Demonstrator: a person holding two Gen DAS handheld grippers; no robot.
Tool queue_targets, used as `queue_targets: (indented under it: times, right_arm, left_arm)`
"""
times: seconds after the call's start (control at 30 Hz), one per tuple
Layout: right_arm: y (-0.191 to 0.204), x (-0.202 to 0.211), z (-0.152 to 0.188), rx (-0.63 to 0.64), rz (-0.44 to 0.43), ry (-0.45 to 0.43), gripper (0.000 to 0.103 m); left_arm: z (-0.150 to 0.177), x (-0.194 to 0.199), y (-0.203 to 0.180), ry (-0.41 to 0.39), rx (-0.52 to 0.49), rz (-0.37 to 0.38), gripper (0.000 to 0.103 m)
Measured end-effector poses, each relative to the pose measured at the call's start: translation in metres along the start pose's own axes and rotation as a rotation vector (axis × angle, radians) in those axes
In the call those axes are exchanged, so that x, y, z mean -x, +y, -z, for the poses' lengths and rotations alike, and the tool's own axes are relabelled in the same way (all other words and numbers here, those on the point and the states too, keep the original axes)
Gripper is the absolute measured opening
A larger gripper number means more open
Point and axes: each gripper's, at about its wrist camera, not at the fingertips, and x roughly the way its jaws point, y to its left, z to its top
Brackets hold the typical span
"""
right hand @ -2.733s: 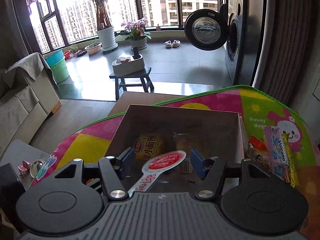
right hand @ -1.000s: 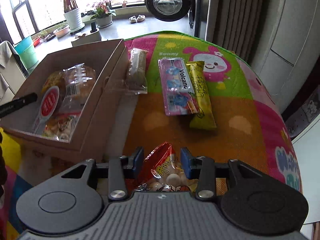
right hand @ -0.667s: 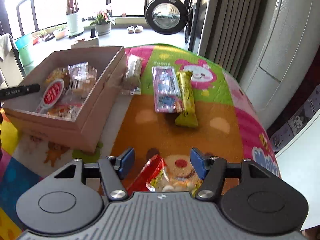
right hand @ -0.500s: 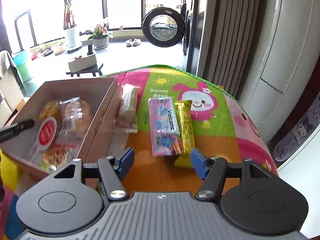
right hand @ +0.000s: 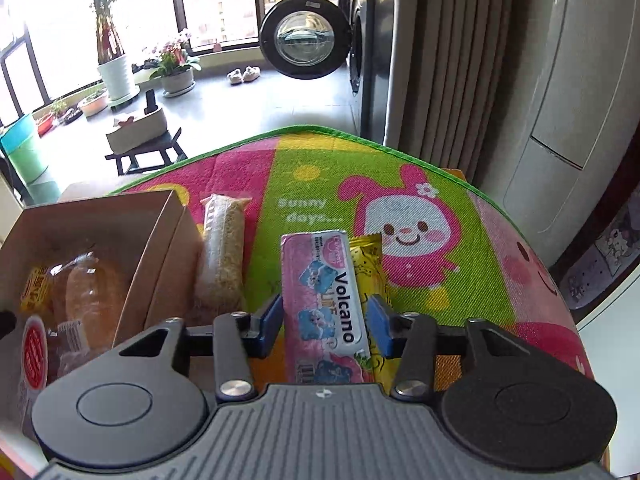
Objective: Organize objects
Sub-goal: 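Withdraw the right gripper from the box and reach over the snacks on the mat, then grasp the red cartoon snack bag with the right gripper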
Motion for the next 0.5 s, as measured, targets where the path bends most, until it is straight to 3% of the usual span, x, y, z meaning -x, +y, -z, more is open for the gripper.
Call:
queue_targets:
  times: [0.33, 0.5]
  right_arm:
    - [0.007, 0.057, 0.059, 0.039, -0.059, 0.060, 0.043]
    - [0.008, 0.086, 0.085, 0.077, -0.033, 0.016, 0.047]
  left_arm:
    - [0.000, 0.000, 0.000, 0.000, 0.000, 0.001, 0.015]
    - [0.000, 0.000, -0.001, 0.000, 0.000, 0.001, 0.015]
